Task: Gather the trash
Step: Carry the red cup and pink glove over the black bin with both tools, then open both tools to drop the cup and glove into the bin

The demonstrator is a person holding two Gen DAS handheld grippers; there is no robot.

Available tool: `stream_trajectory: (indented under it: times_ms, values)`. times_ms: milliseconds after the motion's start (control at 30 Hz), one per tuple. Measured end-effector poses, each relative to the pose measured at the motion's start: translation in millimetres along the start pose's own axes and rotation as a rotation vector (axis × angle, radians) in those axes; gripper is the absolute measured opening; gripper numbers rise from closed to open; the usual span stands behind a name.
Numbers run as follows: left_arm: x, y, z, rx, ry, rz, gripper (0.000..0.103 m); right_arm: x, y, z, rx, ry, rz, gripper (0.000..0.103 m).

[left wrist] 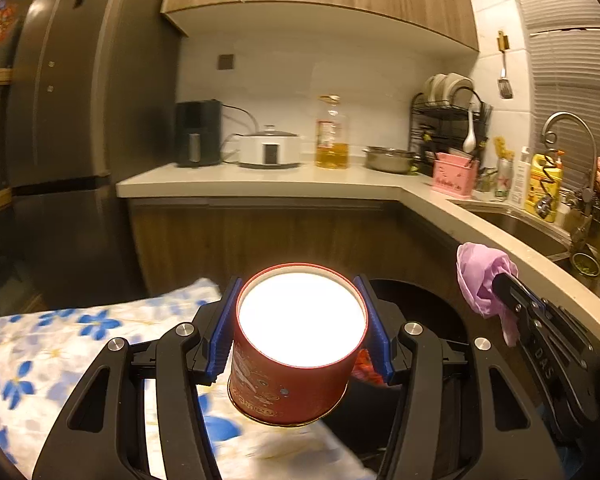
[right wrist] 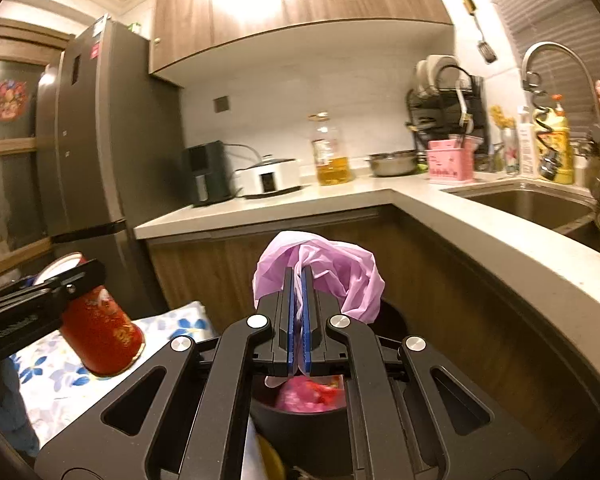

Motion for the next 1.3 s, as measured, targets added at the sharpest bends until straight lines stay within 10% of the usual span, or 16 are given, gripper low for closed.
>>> stream_trajectory:
  times_ms: [1100, 1300]
  values:
    - [57.5, -41.2, -115.2, -0.099, -0.048, -0.011, 0.056, 33.6, -44.2, -67.6, -0.112, 0.054, 0.02, 0.004]
    - [54.6, -43.5, -122.1, -0.105, -0.099, 0.012, 0.057, 38.8, -51.1, -75.1, -0.135, 0.042, 0.018, 0.023]
Point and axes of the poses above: each gripper's, at about its wrist camera, not at the fingertips, and z roughly against the way its jaws point, x to its right, y to its top, the point moved 5 cm from there along -z, roughly the way its jaws point, and after that the axes turned 4 degrees about z, right-handed, at the moved point
